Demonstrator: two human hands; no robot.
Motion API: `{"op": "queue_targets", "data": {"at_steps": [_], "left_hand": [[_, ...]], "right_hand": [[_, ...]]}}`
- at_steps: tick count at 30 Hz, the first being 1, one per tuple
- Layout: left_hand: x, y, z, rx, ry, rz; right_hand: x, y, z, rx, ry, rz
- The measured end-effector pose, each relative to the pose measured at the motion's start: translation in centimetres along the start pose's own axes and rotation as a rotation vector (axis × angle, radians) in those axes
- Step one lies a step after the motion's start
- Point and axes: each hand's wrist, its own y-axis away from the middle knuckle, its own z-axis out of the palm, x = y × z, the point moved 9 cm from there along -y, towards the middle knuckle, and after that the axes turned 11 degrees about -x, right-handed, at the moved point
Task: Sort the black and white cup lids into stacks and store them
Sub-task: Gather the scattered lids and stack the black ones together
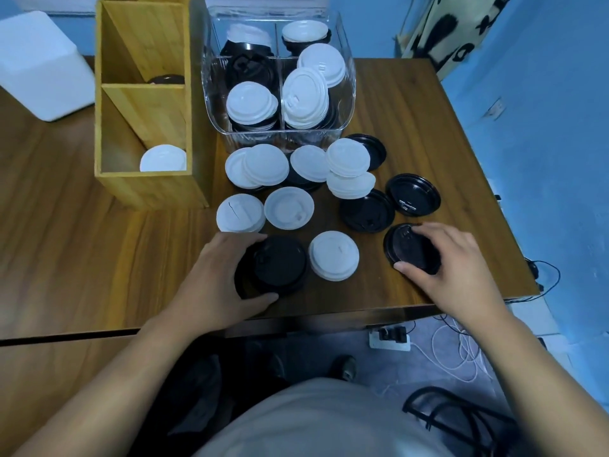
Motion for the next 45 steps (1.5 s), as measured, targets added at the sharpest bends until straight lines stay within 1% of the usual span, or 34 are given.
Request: {"op": "queue_targets", "data": {"at_steps": [2, 3, 5, 7, 10, 13, 17, 23, 27, 31, 34, 42, 45], "left_hand": [[0.0, 0.0, 0.1, -0.008, -0.009, 0.009], [-0.1, 0.1, 0.0, -0.012, -0.025, 0.009], [-0.3, 0.2, 0.1, -0.028, -0.062, 0.004], [-0.1, -0.3, 0.3, -0.041, -0.088, 0.009], [-0.1, -0.5, 0.4, -0.039, -0.105, 0.006], [-0.1, -0.4, 0.3, -0.022, -0.120, 0.015], [-0.1, -0.4, 0.2, -0.001, -0.122, 0.018], [-0.5, -0.3, 0.4, -0.041, -0.058, -0.013], [-0.3, -0.3, 0.3, -0.039, -0.067, -0.003], [-0.3, -0.4, 0.4, -0.044, -0.111, 0.019], [-0.3, -0.4, 0.5, -0.044, -0.133, 0.014], [-0.2, -0.3, 0.7, -0.072, -0.176, 0.016], [-0.1, -0.3, 0.5, -0.055, -0.167, 0.012]], "right_hand": [[-0.1, 0.3, -1.0, 0.047, -0.086, 0.013], [-0.8, 0.4, -1.5, 0.078, -0.148, -0.010], [-3.7, 0.3, -2.1, 0.098, -0.214, -0.141], [-7.5, 0.2, -2.2, 0.068, -0.210, -0.327], [-13.0, -0.8, -0.2, -0.090, -0.209, -0.521], [-16.5, -2.1, 3.2, -0.283, -0.131, -0.579], [-18.3, -3.1, 5.6, -0.360, 0.006, -0.608], [-18.2, -3.2, 6.2, -0.406, 0.028, -0.609], [-18.4, -2.8, 6.8, -0.433, 0.036, -0.628], [-18.8, -2.6, 6.6, -0.395, -0.004, -0.612], [-18.3, -2.7, 6.7, -0.360, -0.057, -0.564], [-17.8, -3.0, 7.2, -0.386, -0.098, -0.511], [-17.8, -3.4, 7.0, -0.387, -0.105, -0.485]]}}
